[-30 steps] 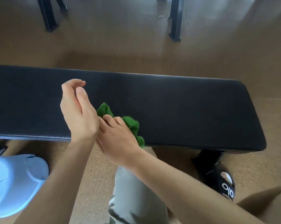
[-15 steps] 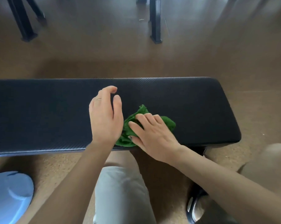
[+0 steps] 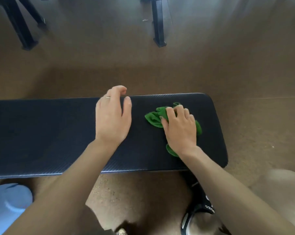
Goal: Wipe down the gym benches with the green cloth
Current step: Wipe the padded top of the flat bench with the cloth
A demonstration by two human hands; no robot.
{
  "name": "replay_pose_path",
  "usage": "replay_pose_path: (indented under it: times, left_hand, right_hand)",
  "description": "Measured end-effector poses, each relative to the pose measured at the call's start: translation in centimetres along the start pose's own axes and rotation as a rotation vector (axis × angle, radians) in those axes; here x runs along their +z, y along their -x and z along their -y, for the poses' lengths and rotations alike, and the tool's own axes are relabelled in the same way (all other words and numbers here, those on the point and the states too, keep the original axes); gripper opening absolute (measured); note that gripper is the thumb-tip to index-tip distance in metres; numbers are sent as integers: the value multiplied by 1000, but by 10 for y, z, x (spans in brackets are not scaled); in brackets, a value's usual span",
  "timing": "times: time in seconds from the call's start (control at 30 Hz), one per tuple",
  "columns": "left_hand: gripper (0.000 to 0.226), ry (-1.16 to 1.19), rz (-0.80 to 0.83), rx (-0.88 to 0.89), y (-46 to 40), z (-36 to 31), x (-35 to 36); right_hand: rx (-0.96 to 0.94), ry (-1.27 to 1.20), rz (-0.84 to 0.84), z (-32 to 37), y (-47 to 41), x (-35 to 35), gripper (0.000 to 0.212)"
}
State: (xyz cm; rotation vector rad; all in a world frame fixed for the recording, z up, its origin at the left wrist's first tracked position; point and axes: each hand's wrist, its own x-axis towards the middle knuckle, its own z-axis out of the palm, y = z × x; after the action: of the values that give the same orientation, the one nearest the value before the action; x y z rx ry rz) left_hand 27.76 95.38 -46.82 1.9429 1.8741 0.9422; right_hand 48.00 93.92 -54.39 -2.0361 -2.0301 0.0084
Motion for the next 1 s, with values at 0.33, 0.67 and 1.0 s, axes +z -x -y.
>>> replay_pose_path:
  times: [0.33,0.67,1.0]
  left_hand:
    - [53,563,679,-823,-2,-139,-77]
    - [22,701,670,-747,-65,-307,-209]
    - [19,590,707,-659,-98,-415,-248]
  right_hand:
    - [958,-1862,798,22,-9,-202,61]
    - [824,-1767,722,21,-44,-421,41]
    - [821,-1616,580,-48,-59,-522,27]
